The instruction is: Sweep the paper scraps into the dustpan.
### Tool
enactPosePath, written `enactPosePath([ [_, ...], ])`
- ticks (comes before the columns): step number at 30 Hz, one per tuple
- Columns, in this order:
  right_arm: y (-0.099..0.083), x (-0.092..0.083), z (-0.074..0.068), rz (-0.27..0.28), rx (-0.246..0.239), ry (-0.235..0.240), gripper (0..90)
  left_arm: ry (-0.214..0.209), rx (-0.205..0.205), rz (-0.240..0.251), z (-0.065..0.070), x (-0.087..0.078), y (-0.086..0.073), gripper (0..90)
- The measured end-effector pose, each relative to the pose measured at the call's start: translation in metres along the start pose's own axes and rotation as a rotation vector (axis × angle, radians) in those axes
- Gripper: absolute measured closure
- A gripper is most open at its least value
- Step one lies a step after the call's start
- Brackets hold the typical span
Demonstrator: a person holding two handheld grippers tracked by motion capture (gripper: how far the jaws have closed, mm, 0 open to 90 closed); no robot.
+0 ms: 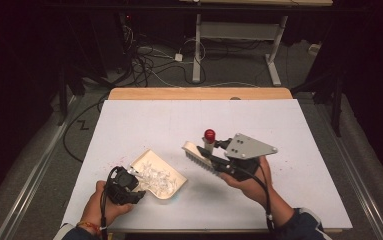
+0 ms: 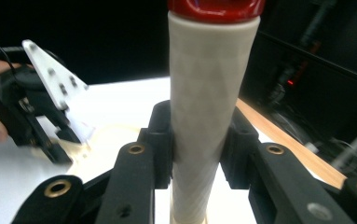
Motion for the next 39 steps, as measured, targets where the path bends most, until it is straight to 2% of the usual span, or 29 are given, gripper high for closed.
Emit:
enactPosePath([
  [8,-0.031,-0.052,0.038,-0.034,0.077,-0.068,69.7,0.000,-0.056,0.028,-0.006,0.006,0.016,63.0],
  [13,-0.050,-0.082,0.049,-0.042,0.152,-0.044,69.7,0.017,-0.104,0.048,-0.011,0.011,0.026,63.0],
  [18,-0.064,-0.102,0.051,-0.058,0.201,-0.004,69.7,0.038,-0.148,0.073,-0.017,0.015,0.038,63.0],
  [21,-0.068,-0.110,0.048,-0.063,0.223,0.037,69.7,0.051,-0.180,0.090,-0.022,0.017,0.045,63.0],
  [24,-0.073,-0.113,0.047,-0.082,0.234,0.075,69.6,0.091,-0.216,0.112,-0.031,0.019,0.051,63.1],
  [28,-0.083,-0.111,0.047,-0.137,0.232,0.099,69.7,0.093,-0.261,0.137,-0.037,0.022,0.057,63.0],
  [31,-0.090,-0.110,0.048,-0.173,0.225,0.078,69.6,0.094,-0.281,0.152,-0.038,0.024,0.060,61.5],
  [36,-0.098,-0.111,0.053,-0.185,0.238,0.051,69.5,0.100,-0.286,0.151,-0.030,0.027,0.062,47.1],
  [38,-0.099,-0.111,0.055,-0.193,0.233,0.046,69.2,0.078,-0.282,0.154,-0.024,0.026,0.061,44.6],
  [39,-0.099,-0.111,0.057,-0.200,0.228,0.037,68.8,0.053,-0.283,0.163,-0.021,0.025,0.060,44.4],
])
Point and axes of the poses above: each handheld gripper's, and its own axes: x roughly forward along the jaws, y roughly out of its top, z roughly to its right, the point moved 9 cm from there along x, roughly forward along the jaws, and after that the axes turned 4 degrees about -x, right-handed, at the moved point
